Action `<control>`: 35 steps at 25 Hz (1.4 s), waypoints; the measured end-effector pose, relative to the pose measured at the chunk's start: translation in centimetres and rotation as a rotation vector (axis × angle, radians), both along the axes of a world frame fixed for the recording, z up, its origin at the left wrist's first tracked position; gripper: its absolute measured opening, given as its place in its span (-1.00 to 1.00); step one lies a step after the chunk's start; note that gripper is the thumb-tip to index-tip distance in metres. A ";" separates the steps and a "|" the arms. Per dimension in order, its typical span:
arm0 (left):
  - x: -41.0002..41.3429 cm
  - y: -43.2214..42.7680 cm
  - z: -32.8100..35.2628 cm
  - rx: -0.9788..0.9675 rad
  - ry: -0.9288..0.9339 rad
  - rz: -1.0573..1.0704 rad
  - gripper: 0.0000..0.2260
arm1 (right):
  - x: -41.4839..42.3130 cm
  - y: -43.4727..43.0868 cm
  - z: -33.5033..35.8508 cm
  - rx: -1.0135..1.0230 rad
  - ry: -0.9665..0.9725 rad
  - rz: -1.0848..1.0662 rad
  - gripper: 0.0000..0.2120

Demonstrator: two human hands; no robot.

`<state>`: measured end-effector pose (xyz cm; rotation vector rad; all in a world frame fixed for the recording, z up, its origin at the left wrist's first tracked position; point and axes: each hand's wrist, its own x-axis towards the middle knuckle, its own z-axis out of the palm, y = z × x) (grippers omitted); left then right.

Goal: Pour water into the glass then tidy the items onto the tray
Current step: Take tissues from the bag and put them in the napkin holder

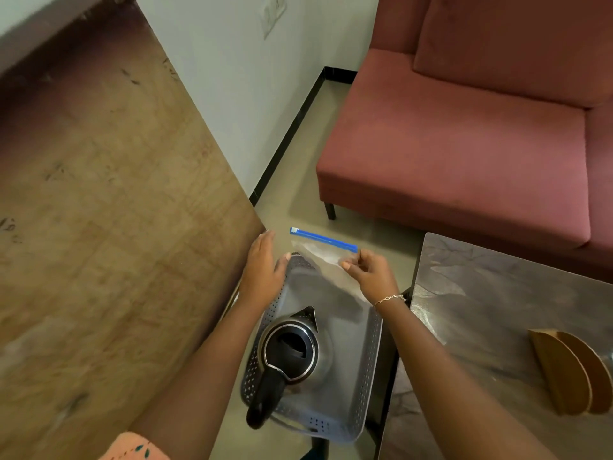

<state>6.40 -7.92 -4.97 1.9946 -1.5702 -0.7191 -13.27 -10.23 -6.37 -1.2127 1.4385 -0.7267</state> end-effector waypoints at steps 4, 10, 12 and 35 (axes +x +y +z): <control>-3.1 1.0 2.4 -0.021 0.261 0.078 -0.56 | -3.8 2.6 5.1 -0.182 -0.097 0.031 -0.89; -9.8 4.7 7.5 -0.164 0.646 0.171 -0.71 | -12.7 7.6 10.6 -0.335 -0.279 -0.095 -0.83; -12.3 5.8 9.2 -0.201 0.761 0.180 -0.78 | -15.8 9.0 11.7 -0.361 -0.323 -0.120 -0.81; -28.7 15.3 20.9 -0.498 0.475 -0.209 -0.87 | -22.7 16.9 22.5 -0.839 0.262 0.024 -0.93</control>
